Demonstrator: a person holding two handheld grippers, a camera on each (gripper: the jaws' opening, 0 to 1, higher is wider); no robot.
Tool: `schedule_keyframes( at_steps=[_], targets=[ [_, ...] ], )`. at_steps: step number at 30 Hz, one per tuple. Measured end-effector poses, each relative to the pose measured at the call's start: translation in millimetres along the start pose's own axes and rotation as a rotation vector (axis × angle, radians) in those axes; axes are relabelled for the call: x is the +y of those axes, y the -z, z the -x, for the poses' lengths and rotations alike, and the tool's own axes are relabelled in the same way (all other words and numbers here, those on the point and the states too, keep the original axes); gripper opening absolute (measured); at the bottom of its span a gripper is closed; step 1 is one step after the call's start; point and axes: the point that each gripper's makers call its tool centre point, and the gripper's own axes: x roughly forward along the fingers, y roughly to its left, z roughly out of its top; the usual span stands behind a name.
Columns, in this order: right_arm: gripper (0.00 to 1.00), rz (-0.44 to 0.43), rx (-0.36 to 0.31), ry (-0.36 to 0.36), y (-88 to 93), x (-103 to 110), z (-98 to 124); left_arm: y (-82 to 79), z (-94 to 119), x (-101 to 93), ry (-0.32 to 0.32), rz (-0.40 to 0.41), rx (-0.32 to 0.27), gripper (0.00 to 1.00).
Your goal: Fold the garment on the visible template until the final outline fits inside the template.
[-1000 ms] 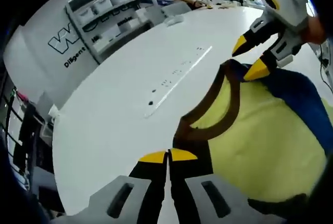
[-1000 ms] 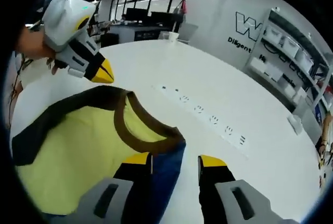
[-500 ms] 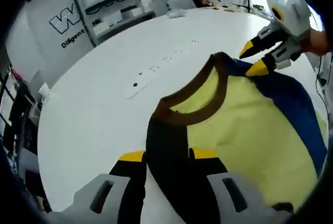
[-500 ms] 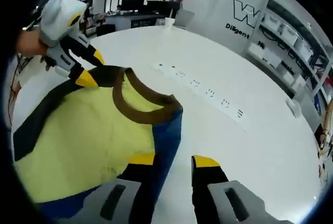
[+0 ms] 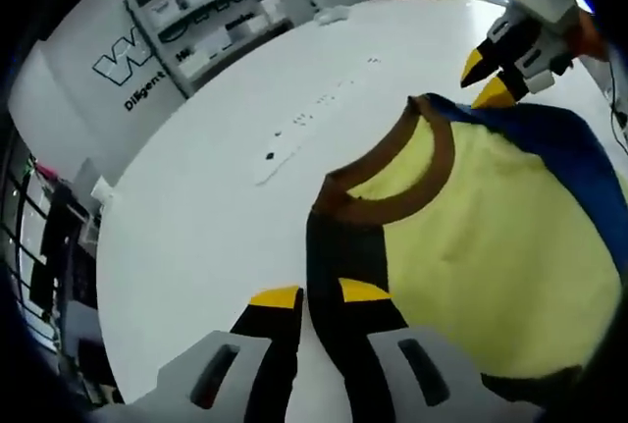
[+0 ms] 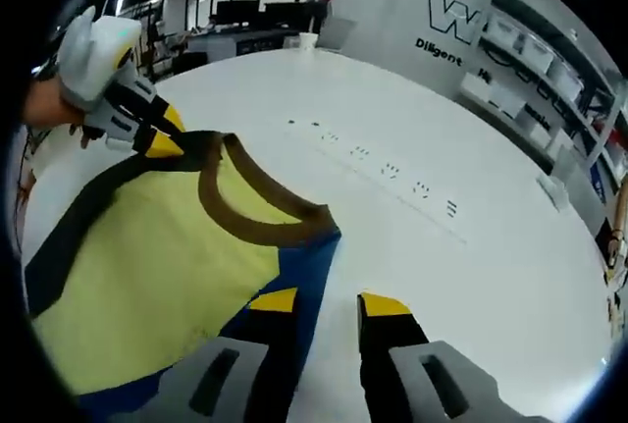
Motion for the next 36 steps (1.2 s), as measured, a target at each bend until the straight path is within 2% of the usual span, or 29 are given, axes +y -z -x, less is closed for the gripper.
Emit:
schedule_keyframes(
  at_steps=[4,9,12,18,27,29,36],
  targets=[
    [0.24,-0.010,-0.028,-0.010,-4.6,2.3,11.7,-0.6,7.1,0.8,-0.001,0.008,-0.021,0.26],
    [0.35,-0.023,-0.055,-0.026,-8.3,4.7,28.3,-4.1,25.5,8.0,-0.008,0.027,-0.044,0.29],
    [0.44,0.004,-0.054,-0.039,-9.4,8.1,39.3,-5.3,36.1,12.4,-0.010,0.029,-0.051,0.30],
    [0.59,0.035,-0.088,-0.058,-19.5,15.0,63.4,-5.9,56.5,17.2,-0.005,0.073,-0.062,0.42],
    [0.72,0.148,-0.120,-0.086,-29.3,38.7,90.2,-11.1,89.4,11.6,0.011,0.085,-0.108,0.67],
    [0.74,0.190,-0.115,-0.096,-27.3,44.5,93.8,-11.6,95.7,9.8,0.012,0.083,-0.122,0.70],
    [0.81,0.206,-0.104,-0.104,-24.0,53.6,109.1,-5.9,115.9,9.7,0.015,0.080,-0.116,0.75]
  ],
)
